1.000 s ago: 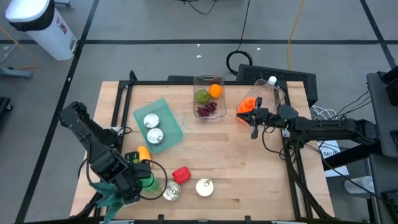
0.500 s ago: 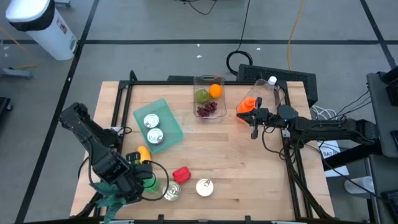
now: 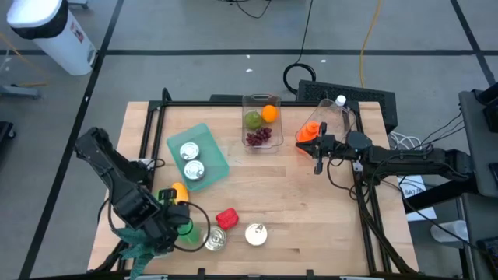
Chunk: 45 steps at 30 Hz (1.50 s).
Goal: Pick & Place Food Item
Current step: Put the green water bottle into the right transparent bin
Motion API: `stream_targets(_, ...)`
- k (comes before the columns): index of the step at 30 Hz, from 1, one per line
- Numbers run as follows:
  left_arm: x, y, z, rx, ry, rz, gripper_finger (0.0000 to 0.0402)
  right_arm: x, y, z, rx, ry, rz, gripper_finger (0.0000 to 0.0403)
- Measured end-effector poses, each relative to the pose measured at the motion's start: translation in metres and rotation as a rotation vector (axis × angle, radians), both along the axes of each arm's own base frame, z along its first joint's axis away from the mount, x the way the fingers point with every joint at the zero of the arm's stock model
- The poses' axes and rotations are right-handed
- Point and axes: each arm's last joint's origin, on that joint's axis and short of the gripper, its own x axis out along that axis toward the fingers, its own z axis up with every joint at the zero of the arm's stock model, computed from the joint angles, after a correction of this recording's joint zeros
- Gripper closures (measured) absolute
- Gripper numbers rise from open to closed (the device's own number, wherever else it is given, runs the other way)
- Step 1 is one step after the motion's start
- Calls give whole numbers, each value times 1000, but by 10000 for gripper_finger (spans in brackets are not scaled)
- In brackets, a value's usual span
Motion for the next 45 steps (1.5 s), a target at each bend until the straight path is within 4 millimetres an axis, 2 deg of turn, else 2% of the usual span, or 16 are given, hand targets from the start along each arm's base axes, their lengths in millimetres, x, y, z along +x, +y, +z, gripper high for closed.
stream_targets(11, 7, 13, 17, -67, -6, -77, 371, 1, 4, -1, 24, 9, 24, 399)
stream_targets(16, 8, 21, 25, -29, -14, -96, 372, 1, 5, -3, 34, 25, 29, 399)
stream_targets(19, 8, 23, 34, -15, -43, -130, 371, 1, 5, -3, 55, 26, 28, 399)
stream_targets(24, 12, 28, 58, -47, -129, -174, 373, 1, 5, -2, 62, 7, 58, 399)
stream_targets(30, 18, 51, 88, -54, -199, -213, 374, 1, 10, 8, 46, -86, 215, 399)
stream_targets(34, 24, 69, 106, -36, -283, -246, 375, 1, 11, 9, 70, -91, 239, 399)
stream_targets(37, 28, 83, 117, -54, -326, -251, 375, 0, 13, 9, 56, -89, 339, 399)
stream_targets(41, 34, 105, 127, -39, -377, -229, 375, -1, 18, 14, 41, -129, 489, 399)
stream_targets(45, 44, 126, 133, 4, -426, -182, 375, -4, 19, 17, 76, -147, 511, 399)
